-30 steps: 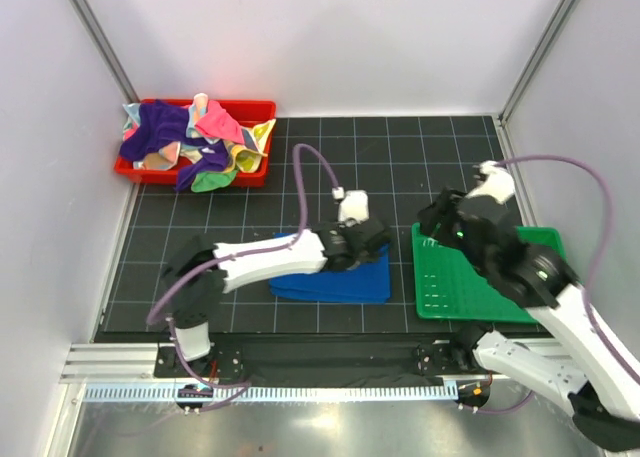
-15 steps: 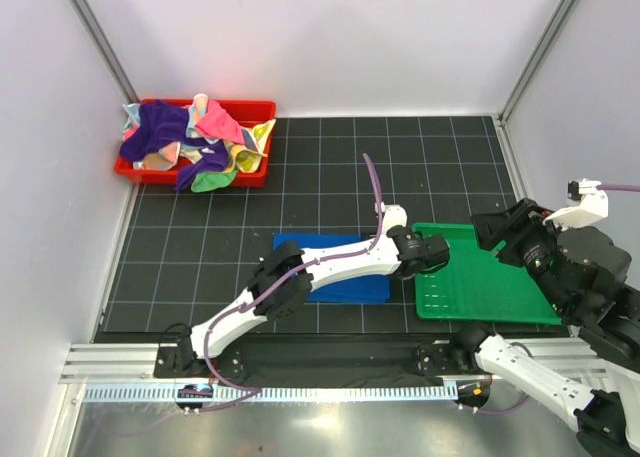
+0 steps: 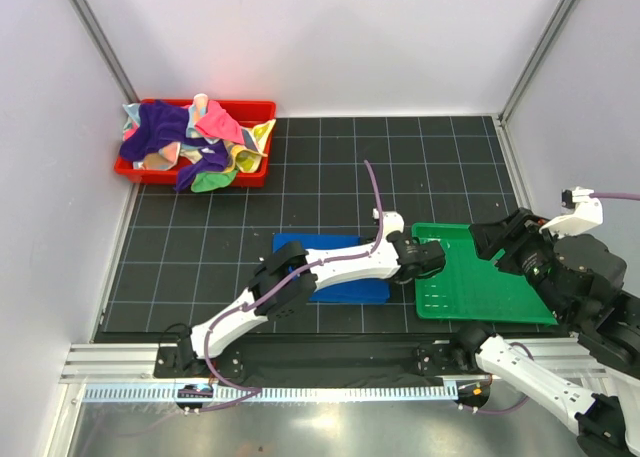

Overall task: Fold and stack the towels
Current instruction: Neatly place the folded towel into the bin

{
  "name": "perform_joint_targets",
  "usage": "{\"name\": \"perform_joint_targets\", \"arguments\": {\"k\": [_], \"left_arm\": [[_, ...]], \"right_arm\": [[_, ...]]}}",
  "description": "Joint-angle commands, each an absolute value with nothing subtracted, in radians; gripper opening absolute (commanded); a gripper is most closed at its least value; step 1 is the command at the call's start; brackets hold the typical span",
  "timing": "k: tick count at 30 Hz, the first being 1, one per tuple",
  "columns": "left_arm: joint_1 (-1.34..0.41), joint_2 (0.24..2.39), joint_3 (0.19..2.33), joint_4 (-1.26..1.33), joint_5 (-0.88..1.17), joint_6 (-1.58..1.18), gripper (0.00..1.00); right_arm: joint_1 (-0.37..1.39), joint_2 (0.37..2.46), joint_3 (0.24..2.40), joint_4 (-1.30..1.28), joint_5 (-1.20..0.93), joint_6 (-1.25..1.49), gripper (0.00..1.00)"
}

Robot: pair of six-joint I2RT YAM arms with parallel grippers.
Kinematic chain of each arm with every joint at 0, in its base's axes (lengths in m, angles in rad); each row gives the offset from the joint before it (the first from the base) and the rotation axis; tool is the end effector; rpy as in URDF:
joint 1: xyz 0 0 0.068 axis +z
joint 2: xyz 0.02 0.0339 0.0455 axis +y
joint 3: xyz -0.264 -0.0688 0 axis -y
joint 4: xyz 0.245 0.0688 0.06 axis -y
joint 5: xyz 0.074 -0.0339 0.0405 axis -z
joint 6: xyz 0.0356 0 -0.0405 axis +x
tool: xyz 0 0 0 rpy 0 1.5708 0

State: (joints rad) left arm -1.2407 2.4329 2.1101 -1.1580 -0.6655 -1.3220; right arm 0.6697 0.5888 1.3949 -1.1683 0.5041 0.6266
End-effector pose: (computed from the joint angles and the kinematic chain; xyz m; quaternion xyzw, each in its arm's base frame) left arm 0.1767 -0.4479 0.1629 -0.0531 0.9428 0.0524 0.3249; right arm 0.0304 0.0021 0.4412 0.1245 0.7998 0.1686 0.5625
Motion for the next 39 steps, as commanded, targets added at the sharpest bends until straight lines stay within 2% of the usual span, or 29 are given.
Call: {"name": "perform_joint_targets", "arguments": {"k": [1, 6, 11, 13, 14, 17, 18, 20, 21, 24, 30, 39], "left_arm": [[-1.239, 2.402, 2.056, -1.080, -0.657, -1.295, 0.75], [-1.235, 2.402, 2.028, -1.077, -0.646, -1.295, 0.75], [-1.224, 2.401, 1.988, -1.100, -0.652, -1.335, 0.66], [-1.221, 2.395, 1.947, -1.086, -0.644, -1.336, 0.58], [-1.218, 2.387, 1.936, -1.074, -0.641, -1.335, 0.49], [-1.213, 2.370, 1.884, -1.055, -0.637, -1.328, 0.33], [-1.212, 2.362, 1.873, -1.040, -0.635, -1.324, 0.24], [-1.209, 2.339, 1.841, -1.020, -0.627, -1.306, 0.15], [-1.206, 2.330, 1.832, -0.993, -0.615, -1.295, 0.08], [-1.201, 2.275, 1.789, -0.942, -0.598, -1.246, 0.00], [-1.189, 2.148, 1.733, -0.825, -0.535, -1.189, 0.00], [-1.187, 2.033, 1.763, -0.747, -0.445, -1.147, 0.00]], "right_arm": [[0.666, 0.588, 1.385, -1.158, 0.494, 0.612, 0.62], [0.666, 0.588, 1.368, -1.157, 0.495, 0.615, 0.62], [0.666, 0.581, 1.371, -1.163, 0.495, 0.614, 0.62], [0.666, 0.578, 1.374, -1.167, 0.502, 0.611, 0.62], [0.666, 0.580, 1.379, -1.170, 0.500, 0.611, 0.62], [0.664, 0.580, 1.385, -1.175, 0.499, 0.609, 0.62], [0.666, 0.580, 1.384, -1.177, 0.497, 0.607, 0.62], [0.666, 0.578, 1.385, -1.177, 0.499, 0.607, 0.62], [0.666, 0.578, 1.385, -1.180, 0.500, 0.606, 0.62], [0.666, 0.578, 1.388, -1.183, 0.500, 0.604, 0.62], [0.666, 0.583, 1.407, -1.192, 0.505, 0.600, 0.62], [0.666, 0.591, 1.448, -1.218, 0.515, 0.586, 0.62]]}}
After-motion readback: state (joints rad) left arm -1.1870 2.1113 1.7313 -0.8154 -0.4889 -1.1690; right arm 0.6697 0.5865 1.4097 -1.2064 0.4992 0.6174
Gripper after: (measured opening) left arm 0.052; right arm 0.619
